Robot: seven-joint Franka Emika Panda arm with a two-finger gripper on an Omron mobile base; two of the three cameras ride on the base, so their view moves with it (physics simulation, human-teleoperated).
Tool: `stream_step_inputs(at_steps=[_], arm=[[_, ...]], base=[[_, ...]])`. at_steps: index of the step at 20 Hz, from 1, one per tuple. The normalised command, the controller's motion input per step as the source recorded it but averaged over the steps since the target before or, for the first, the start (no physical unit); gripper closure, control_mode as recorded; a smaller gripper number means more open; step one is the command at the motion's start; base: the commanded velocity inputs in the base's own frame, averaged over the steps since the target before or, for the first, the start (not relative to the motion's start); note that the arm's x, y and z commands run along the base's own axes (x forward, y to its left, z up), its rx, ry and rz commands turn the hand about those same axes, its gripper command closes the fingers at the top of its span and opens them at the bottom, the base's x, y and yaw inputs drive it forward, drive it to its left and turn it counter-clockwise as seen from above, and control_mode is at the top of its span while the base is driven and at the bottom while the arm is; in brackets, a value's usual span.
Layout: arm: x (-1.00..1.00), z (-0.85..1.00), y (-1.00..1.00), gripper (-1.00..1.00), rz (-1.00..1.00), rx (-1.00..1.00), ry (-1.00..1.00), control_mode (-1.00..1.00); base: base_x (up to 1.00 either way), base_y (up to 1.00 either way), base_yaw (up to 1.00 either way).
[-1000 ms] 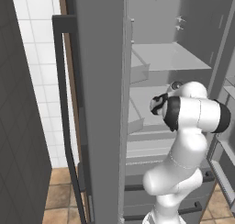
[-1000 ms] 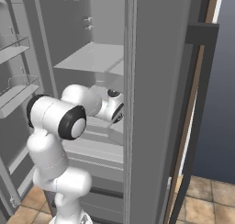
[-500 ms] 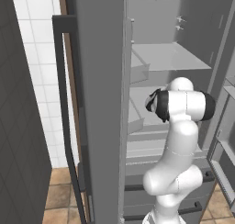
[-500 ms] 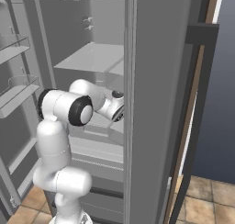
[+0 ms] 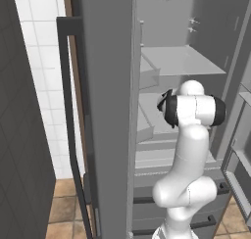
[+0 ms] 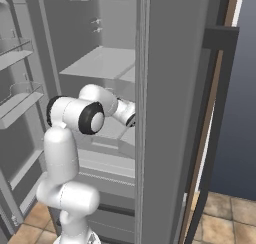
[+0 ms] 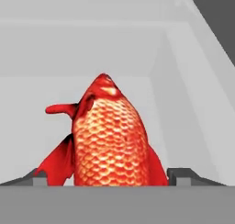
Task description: Place one carrot and one fish in each tupperware on the nearby counter, to pack two identical lunches.
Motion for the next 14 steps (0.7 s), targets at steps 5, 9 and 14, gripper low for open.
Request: stream_step_inputs(at_steps=[5,9,14], arm=[[-0.13,-1.0,0.38,1.0,-0.03,-0.06,0.11,-1.0],[-0.61,-1.0,0.79,1.0,-0.1,-0.09,0.01,-1.0],[-0.99,-0.96,0.7,1.0,-0.13,-0.04,-0.07,-1.0]], base=[[0.0,0.0,0.0],[0.0,0.0,0.0],[0.0,0.0,0.0]])
